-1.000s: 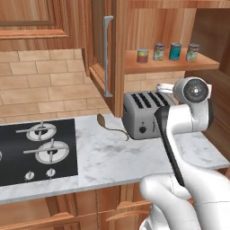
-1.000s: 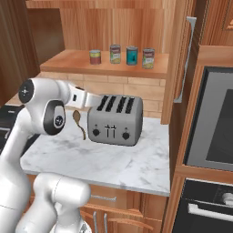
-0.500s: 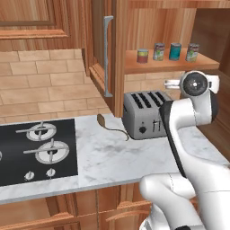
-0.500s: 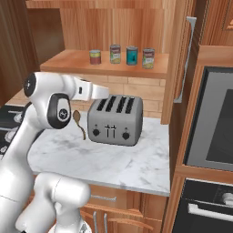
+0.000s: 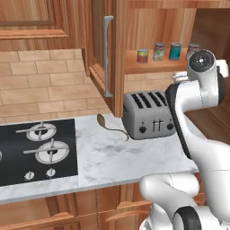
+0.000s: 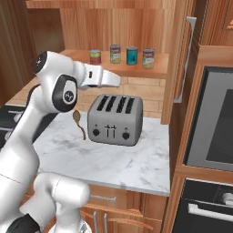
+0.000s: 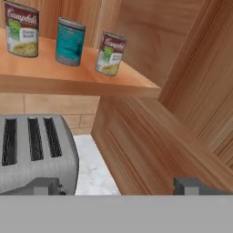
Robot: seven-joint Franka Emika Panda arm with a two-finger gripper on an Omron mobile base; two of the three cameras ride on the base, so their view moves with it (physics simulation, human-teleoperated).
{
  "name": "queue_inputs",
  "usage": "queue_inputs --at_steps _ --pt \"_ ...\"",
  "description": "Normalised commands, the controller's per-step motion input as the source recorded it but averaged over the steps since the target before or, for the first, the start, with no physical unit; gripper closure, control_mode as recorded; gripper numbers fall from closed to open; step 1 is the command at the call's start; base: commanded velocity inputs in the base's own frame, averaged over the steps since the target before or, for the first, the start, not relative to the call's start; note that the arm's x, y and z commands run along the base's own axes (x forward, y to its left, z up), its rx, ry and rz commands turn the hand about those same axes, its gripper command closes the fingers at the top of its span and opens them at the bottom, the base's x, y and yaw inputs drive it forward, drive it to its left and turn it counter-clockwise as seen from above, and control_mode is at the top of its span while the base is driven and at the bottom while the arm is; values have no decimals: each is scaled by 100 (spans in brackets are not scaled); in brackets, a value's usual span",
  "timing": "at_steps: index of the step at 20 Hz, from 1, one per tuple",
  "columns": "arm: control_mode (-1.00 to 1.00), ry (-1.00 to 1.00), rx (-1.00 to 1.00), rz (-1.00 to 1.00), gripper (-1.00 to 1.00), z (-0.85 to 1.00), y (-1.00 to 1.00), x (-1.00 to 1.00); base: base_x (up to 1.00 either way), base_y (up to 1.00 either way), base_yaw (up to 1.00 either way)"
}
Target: Stack two cans on top of the other two cans in the cabinet.
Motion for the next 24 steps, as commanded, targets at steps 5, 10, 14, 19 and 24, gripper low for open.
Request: queue_inputs --at_steps 5,10,14,19,24 --pt "-100 6 0 0 -100 17 -20 5 0 0 0" --pt "-100 0 0 0 -100 11 -16 12 0 0 0" --pt "-100 0 4 1 -100 0 -15 25 0 0 0" --pt "-100 -3 7 3 -100 3 -12 36 0 0 0" --pt "-100 0 10 1 -100 8 -15 34 0 0 0"
